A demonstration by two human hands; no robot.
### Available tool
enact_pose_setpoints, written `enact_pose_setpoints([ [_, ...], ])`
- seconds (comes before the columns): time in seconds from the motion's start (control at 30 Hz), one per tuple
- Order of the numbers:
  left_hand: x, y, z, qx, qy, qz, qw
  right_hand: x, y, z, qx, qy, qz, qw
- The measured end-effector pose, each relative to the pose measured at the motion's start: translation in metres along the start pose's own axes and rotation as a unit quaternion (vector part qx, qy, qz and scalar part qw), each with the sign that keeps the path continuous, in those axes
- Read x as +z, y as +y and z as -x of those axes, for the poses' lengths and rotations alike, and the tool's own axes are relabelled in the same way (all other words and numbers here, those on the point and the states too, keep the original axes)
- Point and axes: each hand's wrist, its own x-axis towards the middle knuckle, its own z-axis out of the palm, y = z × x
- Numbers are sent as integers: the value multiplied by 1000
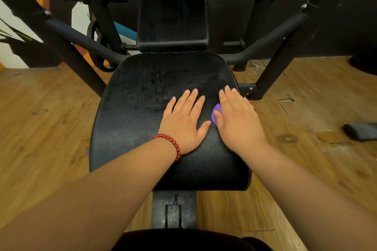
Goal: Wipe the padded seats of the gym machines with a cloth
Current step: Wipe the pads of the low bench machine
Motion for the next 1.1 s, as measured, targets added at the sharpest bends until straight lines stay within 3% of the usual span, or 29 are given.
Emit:
enact_pose_setpoints([
  [0.27,-10,-11,-11,42,11,-16,999,-11,-5,-19,20,-29,24,999],
  [0.43,-17,-15,-24,85,-28,-22,996,-16,-3,-55,20,-36,16,999],
  [0.6,-21,-18,-40,75,-37,8,996,-6,-1,-32,15,-8,11,1000],
  [0.83,-36,-24,-62,73,-67,28,995,-7,-6,-10,44,-26,21,998],
  [1.1,-37,-35,-101,102,-86,20,991,-22,3,-79,37,-61,-13,997],
])
